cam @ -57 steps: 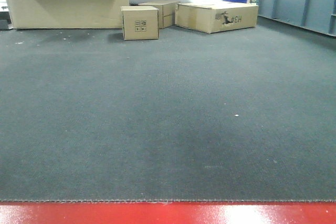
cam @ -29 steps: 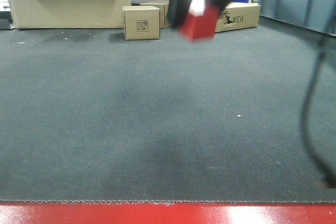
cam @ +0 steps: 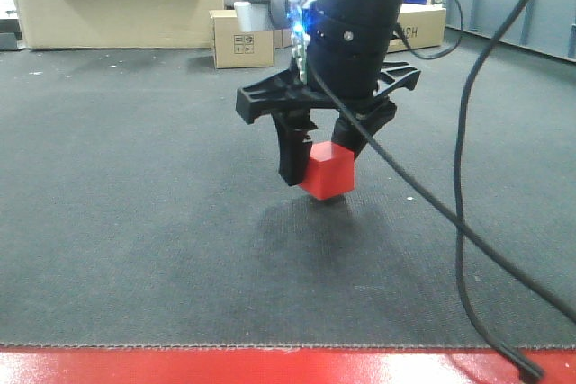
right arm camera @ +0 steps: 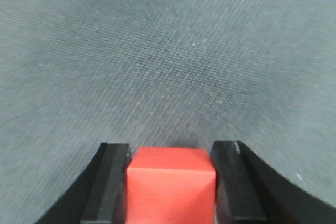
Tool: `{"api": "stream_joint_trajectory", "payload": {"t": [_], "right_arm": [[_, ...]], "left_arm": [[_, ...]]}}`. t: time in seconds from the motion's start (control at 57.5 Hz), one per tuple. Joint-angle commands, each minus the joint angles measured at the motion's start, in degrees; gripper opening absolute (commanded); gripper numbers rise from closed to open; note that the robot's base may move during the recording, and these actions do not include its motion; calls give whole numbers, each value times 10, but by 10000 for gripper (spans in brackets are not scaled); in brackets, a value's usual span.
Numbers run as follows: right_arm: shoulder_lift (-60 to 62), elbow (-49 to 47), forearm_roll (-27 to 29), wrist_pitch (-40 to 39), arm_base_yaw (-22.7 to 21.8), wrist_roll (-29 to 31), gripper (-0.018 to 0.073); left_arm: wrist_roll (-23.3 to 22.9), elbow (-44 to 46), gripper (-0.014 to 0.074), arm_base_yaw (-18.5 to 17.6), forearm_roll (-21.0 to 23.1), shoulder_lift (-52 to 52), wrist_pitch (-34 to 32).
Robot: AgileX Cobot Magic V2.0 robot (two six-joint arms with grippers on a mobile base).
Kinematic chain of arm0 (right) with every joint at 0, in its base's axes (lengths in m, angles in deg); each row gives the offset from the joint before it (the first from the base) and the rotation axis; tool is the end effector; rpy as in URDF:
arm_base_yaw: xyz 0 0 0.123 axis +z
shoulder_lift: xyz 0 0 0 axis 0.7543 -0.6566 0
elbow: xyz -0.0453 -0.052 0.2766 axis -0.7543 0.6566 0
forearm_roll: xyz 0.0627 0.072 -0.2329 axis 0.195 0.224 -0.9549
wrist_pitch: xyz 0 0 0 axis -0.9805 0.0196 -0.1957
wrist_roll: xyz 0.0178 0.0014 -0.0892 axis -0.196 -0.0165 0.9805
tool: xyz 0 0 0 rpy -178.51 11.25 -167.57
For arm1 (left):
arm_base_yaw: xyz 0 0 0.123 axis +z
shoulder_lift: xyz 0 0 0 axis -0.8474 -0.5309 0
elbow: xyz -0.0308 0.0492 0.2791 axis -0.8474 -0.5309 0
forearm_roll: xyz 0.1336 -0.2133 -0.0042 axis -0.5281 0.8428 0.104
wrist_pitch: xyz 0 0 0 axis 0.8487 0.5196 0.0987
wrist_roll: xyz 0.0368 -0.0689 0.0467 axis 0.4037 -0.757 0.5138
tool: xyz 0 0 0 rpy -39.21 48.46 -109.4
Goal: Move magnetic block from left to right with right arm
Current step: 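Lower the red cube onto the table with the right gripper, then open the right gripper and raise it off the cube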
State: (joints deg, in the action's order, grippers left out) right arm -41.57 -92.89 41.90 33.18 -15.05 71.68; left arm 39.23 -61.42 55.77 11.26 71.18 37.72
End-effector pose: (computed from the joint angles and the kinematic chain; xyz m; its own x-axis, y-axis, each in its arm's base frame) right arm 0.3394 0.2291 0.2212 -0.8118 -0.4302 -0.3949 -0.4851 0.8732 0.0461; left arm 0.0567 -0.0022 0.2016 0.0535 -0.0404 -0.9978 0.0409 0.9984 -0.0382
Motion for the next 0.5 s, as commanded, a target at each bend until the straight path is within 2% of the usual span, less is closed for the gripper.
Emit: {"api": "stream_joint_trajectory", "payload": {"t": [0.0, 0.052, 0.122, 0.279, 0.487], "right_arm": [[29, -21, 0, -27, 0, 5, 197], [29, -21, -2, -29, 0, 6, 208], [29, -21, -2, -29, 0, 6, 285], [29, -21, -2, -24, 0, 6, 657], [61, -21, -1, -31, 0, 5, 624]], "left_arm": [[-4, -4, -126, 1, 3, 5, -52], [-4, -4, -126, 1, 3, 5, -52], [-4, -4, -126, 1, 3, 5, -52], [-4, -4, -126, 1, 3, 5, -52], [-4, -4, -126, 1, 3, 5, -52]]}}
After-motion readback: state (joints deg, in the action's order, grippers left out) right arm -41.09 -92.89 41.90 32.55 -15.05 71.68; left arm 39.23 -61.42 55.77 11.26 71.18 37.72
